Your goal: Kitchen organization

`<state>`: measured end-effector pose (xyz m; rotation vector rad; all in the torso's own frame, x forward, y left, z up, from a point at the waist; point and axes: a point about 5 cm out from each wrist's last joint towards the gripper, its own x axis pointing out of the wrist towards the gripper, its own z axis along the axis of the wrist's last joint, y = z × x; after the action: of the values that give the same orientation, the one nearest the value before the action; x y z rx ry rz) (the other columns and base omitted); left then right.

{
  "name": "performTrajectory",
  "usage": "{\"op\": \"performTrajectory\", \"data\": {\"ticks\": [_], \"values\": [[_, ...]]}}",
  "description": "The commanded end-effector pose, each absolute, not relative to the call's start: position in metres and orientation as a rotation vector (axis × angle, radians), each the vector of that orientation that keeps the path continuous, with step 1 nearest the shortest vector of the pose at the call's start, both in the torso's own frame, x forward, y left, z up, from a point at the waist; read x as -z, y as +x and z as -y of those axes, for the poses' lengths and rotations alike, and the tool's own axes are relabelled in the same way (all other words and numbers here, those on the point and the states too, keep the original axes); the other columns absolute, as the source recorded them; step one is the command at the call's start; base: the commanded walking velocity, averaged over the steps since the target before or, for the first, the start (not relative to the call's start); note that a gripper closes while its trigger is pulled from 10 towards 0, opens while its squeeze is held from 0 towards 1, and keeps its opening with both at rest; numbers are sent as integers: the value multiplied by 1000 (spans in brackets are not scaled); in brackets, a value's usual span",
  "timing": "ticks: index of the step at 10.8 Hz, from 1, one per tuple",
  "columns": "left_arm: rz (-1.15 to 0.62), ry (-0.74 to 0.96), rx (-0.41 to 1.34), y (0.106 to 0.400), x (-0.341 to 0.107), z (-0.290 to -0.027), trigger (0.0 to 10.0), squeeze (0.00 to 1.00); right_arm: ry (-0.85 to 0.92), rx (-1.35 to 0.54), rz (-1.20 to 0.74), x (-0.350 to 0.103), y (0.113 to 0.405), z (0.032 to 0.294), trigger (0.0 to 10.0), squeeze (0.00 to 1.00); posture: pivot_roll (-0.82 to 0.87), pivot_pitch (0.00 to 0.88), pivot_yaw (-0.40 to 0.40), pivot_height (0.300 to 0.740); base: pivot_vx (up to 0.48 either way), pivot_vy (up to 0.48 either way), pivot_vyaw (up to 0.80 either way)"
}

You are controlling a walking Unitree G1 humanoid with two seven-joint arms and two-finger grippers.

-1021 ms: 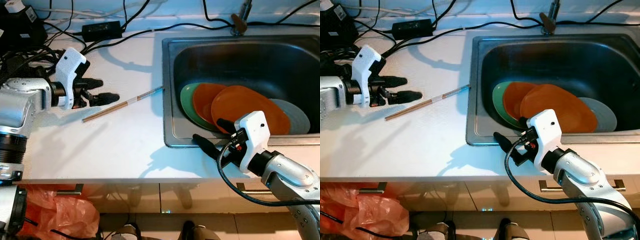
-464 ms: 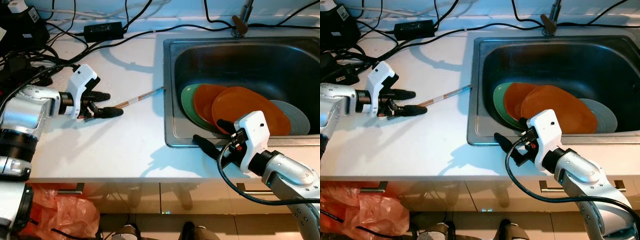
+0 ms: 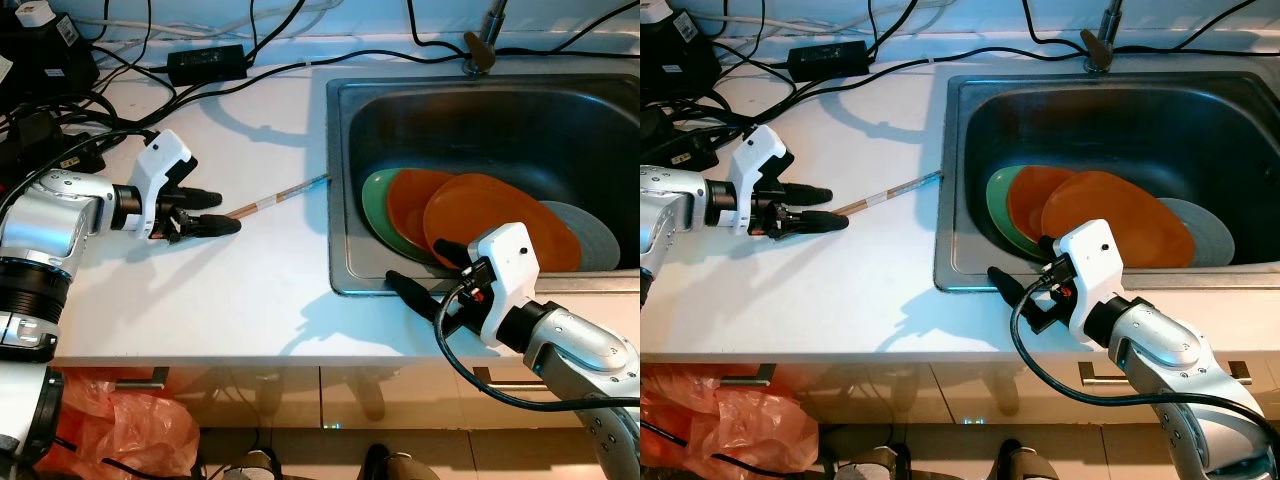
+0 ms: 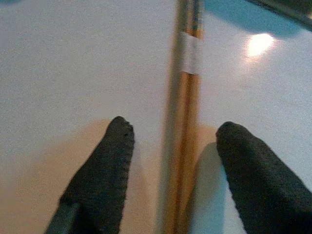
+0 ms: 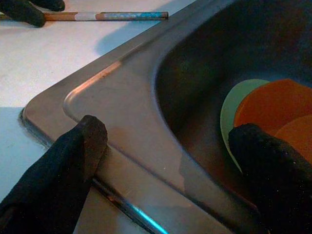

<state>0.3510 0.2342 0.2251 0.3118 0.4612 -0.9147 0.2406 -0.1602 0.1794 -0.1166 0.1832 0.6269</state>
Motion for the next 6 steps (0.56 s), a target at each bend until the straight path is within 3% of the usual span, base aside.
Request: {"op": "performTrajectory", "data": {"ticks": [1, 6], "values": [[-578, 301, 982, 342, -205, -235, 0, 0, -99, -657, -298, -160, 237, 158, 10000, 0, 62, 189, 50, 740, 0, 0, 0], [-637, 294, 999, 337, -197, -239, 0, 0, -100, -657, -296, -160, 237, 158, 10000, 0, 59, 191, 48, 740, 0, 0, 0]]}}
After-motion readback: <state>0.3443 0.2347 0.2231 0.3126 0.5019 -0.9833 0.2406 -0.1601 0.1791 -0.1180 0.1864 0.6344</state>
